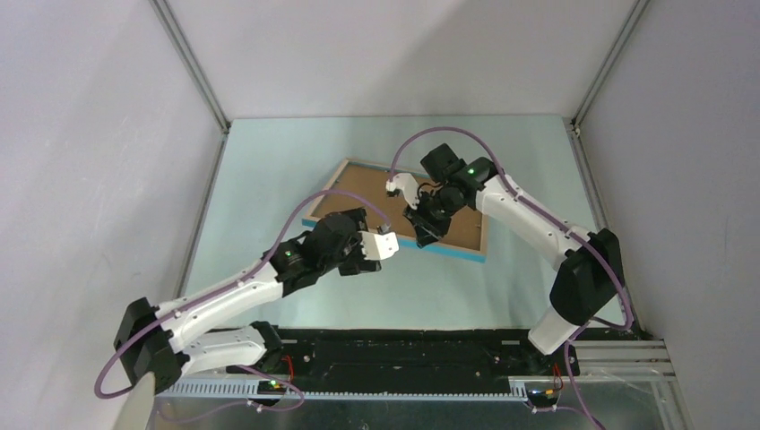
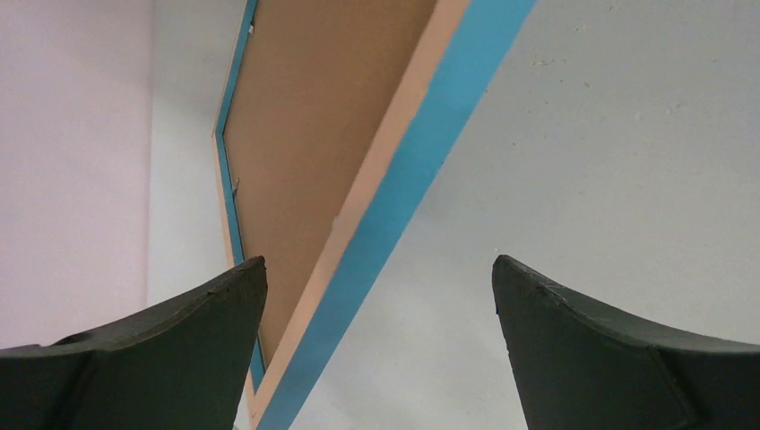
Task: Put the photo into the frame
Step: Turn over the photo frame at the center of the board.
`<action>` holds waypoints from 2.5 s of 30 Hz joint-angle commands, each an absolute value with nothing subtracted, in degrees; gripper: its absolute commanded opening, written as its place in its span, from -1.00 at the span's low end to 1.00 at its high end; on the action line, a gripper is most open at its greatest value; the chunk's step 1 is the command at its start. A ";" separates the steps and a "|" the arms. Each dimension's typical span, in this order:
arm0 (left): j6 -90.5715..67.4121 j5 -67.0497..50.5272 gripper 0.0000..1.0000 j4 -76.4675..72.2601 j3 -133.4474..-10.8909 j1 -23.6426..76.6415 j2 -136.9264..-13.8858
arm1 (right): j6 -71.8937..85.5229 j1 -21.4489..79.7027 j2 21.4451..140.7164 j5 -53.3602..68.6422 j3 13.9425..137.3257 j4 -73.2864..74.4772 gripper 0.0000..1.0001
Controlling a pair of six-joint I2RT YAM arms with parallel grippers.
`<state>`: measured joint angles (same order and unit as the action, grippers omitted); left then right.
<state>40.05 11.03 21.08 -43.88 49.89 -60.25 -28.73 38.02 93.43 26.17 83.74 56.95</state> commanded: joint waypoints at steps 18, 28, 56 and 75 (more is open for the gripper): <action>45.51 17.93 0.16 14.06 -52.03 53.71 -74.00 | -30.52 32.76 94.57 34.80 89.74 64.47 -1.00; 45.13 18.40 -0.56 14.06 -53.02 54.65 -75.69 | -30.21 31.33 94.03 35.70 89.73 64.60 -1.00; 44.20 11.83 -1.00 34.65 -66.16 54.70 -68.77 | -26.63 29.69 69.23 24.63 84.62 55.52 0.65; 43.75 5.29 -1.00 49.08 -80.23 54.59 -65.34 | -36.21 38.69 64.52 7.28 84.14 55.01 0.84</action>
